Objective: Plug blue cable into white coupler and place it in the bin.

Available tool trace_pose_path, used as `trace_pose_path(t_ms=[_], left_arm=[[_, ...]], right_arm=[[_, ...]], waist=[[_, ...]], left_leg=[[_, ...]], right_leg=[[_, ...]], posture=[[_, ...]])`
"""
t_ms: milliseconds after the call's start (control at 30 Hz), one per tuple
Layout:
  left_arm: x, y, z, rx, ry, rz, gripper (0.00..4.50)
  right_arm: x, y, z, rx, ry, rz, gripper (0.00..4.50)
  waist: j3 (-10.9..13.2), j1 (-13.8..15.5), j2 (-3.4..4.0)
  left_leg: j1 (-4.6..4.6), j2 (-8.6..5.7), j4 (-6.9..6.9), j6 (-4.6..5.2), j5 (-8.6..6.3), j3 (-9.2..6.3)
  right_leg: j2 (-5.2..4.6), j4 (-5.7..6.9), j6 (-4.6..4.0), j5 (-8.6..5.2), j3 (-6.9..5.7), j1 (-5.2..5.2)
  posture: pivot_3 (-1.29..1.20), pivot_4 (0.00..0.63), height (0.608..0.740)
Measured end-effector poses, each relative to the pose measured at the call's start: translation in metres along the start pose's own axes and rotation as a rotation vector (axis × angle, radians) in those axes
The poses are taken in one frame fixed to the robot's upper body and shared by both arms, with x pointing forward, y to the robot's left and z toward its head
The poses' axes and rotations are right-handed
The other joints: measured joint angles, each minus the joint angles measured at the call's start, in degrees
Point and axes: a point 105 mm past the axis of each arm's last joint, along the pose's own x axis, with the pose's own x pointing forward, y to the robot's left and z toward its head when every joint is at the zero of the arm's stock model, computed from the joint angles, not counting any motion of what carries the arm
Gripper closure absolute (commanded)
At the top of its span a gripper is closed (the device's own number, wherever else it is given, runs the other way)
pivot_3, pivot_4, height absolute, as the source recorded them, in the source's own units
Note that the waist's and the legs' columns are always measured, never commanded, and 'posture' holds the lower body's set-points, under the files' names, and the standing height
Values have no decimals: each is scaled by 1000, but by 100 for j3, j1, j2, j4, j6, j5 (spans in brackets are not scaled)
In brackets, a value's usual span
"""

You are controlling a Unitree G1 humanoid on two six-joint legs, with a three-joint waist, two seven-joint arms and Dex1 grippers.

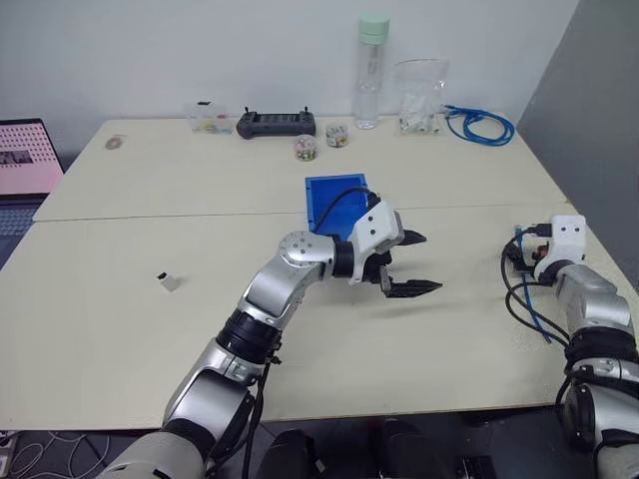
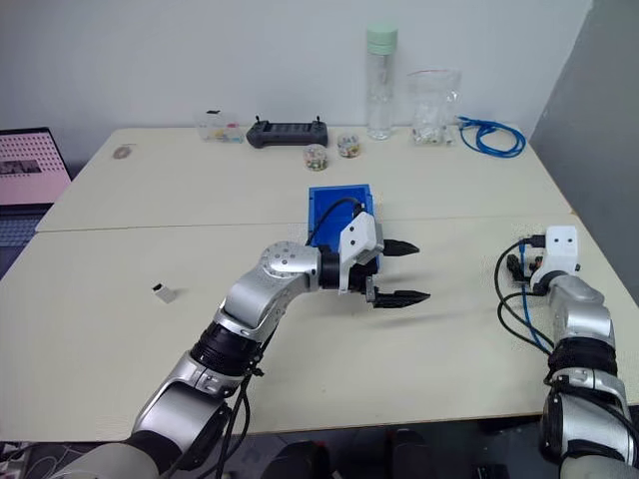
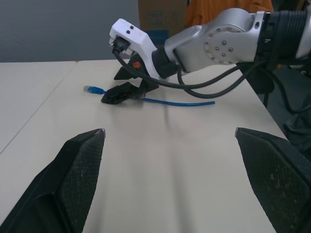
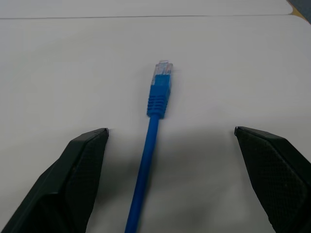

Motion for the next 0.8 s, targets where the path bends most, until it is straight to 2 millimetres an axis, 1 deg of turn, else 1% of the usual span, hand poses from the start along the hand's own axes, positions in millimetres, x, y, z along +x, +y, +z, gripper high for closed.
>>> trace_pose_path(t_ms=[33,67,133,200,333,367,600,633,800], left_arm=[[0,-1,0,0,1,-8,0],[-2,-1,-1,-1,7,-16,0],[-5,-2,-3,-2,18,-22,0],[-7,-3,-7,-11,27,-25,0],[-7,-3,-9,-22,31,-24,0],[-7,-3,-9,-23,30,-24,0],[-7,-3,-9,-18,29,-24,0],[-7,-3,-9,-18,29,-24,0],[-8,-3,-9,-19,31,-26,0]], right_arm=[[1,-1,-1,14,3,4,453],[1,-1,-2,31,5,16,538],[2,0,-3,38,2,39,1151],[2,1,-4,33,-1,54,1662],[3,6,-5,18,-7,77,2515],[3,7,-5,14,-9,80,2670],[5,9,-6,12,-12,85,4335],[5,9,-6,12,-12,84,4422],[5,8,-7,20,-10,75,4422]], waist=[[0,6,0],[0,7,0],[0,7,0],[0,6,0],[0,4,0],[0,3,0],[0,9,0],[0,10,0],[0,10,0]], left_leg=[[0,-2,3,0,0,0],[0,-4,6,1,0,0],[0,-5,11,2,1,-1],[1,-4,14,3,2,-2],[1,-4,21,5,3,-4],[1,-4,22,5,3,-4],[-8,-4,51,6,3,-7],[-10,-4,56,6,3,-8],[-15,-5,74,8,2,-11]], right_leg=[[-3,2,1,0,0,1],[-5,3,2,1,0,2],[-5,4,6,4,0,5],[-5,5,9,5,1,6],[-5,8,11,6,1,6],[-5,9,12,7,2,6],[-5,11,19,12,1,10],[-6,11,20,12,2,11],[-7,10,28,16,5,13]], posture=[[0,150,740],[0,150,740],[0,150,740],[0,150,740],[0,150,740],[0,150,740],[0,150,740],[0,150,740],[0,150,740]])
